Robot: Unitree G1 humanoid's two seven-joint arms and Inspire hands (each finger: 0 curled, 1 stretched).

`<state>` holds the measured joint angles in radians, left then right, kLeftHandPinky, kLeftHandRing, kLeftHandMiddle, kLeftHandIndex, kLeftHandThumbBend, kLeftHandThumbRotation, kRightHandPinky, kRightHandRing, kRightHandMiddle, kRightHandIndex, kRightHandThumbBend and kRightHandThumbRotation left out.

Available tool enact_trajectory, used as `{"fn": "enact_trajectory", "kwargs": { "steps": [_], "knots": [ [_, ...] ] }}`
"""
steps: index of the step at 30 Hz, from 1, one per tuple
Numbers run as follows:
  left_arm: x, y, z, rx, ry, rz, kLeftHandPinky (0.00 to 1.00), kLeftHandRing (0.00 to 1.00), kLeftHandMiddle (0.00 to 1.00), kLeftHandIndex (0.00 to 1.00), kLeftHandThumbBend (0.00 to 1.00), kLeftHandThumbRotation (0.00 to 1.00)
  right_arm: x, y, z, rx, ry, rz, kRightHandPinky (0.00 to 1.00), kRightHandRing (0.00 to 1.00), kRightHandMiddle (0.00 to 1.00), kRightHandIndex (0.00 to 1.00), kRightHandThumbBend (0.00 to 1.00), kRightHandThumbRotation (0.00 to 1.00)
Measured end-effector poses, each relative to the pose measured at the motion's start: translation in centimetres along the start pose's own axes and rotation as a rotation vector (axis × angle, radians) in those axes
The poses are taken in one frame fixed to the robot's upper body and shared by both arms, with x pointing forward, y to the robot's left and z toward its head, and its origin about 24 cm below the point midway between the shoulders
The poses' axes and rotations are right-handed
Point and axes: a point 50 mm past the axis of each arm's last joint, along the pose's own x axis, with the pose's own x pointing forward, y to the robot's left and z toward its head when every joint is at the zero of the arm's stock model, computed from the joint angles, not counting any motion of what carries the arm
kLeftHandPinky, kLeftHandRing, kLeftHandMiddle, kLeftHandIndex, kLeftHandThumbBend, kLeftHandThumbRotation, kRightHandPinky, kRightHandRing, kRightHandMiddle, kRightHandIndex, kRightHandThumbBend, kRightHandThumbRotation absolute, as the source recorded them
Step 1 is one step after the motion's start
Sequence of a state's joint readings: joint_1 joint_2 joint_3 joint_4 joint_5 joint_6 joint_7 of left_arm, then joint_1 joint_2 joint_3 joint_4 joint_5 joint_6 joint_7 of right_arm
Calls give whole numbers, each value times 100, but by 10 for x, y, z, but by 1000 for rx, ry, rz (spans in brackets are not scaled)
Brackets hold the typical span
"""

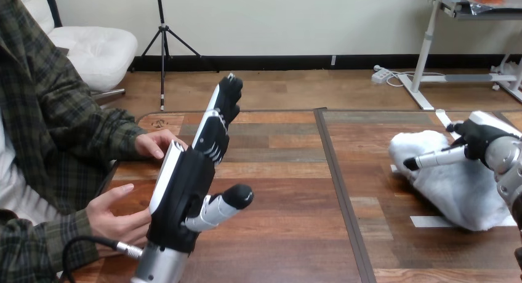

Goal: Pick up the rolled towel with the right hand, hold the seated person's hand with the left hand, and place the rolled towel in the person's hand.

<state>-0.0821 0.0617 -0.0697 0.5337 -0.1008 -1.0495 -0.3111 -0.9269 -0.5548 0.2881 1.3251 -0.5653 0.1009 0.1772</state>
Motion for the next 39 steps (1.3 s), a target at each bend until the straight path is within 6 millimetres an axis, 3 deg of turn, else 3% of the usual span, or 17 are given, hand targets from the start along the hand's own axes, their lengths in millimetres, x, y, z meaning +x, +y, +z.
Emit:
{"fn": "enact_trajectory", "kwargs": {
  "steps": [15,22,34,39],
  "knots": [
    [-7,0,3,-4,7,8,98,99,100,100,100,83,1,6,-5,-35,27,33,81,90,92,94,100,51],
    [-6,0,5,-4,3,5,98,100,100,100,100,83,1,6,-5,-36,26,33,71,85,87,93,100,51],
    [-5,0,7,-4,-1,1,99,100,100,100,100,82,1,7,-3,-46,6,44,80,91,92,94,96,53],
    [-6,0,7,-5,-1,1,99,100,100,100,100,82,1,7,-2,-58,1,47,77,90,92,93,95,53]
  ]
}}
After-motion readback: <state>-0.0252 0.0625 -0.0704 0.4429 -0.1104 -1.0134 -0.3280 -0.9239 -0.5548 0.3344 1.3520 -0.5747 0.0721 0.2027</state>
